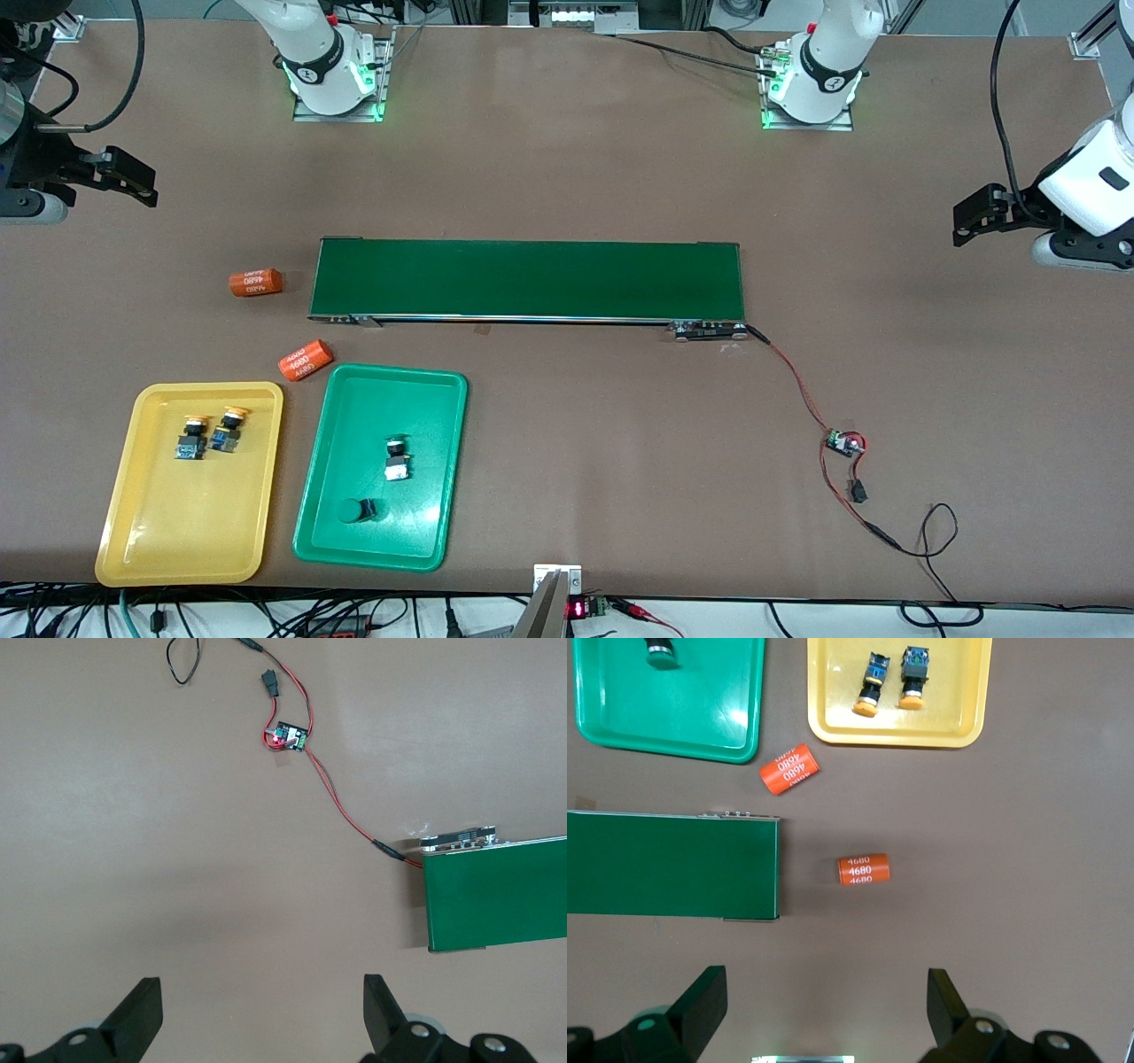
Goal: Sort buttons by color to trays
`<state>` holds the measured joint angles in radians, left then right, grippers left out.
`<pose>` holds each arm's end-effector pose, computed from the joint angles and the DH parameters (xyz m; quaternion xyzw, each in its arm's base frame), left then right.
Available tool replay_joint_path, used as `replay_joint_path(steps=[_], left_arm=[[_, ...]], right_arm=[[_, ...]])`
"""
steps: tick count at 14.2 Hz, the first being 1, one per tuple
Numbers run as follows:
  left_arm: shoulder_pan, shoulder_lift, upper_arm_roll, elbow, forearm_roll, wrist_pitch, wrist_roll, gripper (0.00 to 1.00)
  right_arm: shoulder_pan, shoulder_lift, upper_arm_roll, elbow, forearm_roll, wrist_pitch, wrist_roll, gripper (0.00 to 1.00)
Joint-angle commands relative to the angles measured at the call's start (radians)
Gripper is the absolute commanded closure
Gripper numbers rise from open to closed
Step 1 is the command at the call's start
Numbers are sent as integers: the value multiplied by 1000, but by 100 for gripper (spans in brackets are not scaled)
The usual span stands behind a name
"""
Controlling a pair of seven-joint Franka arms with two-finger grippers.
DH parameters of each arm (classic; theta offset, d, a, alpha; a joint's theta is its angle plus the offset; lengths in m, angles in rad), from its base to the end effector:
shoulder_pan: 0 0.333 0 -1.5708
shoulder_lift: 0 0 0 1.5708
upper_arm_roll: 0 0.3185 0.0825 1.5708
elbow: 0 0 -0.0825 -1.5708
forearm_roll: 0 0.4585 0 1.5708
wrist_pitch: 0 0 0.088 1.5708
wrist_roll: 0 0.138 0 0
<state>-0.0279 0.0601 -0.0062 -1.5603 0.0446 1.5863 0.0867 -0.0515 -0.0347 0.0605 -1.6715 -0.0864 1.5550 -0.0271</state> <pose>0.6466 -0.0159 0.5648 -0.9977 0.0611 0.0176 0.0216 0.6109 -0.0061 0.5620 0.9980 0.0190 -0.0413 0.0438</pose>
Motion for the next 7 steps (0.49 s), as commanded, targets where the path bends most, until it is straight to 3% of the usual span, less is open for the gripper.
replay_joint_path(steps=[1,7], left_arm=[[-3,0,-5,6,23,-12,-5,0],[-3,0,-5,6,23,-11,-5,0]], right_arm=[[-16,28,10,7,4,-3,-8,0],[-21,61,9,78,-24,-6,-19,0]])
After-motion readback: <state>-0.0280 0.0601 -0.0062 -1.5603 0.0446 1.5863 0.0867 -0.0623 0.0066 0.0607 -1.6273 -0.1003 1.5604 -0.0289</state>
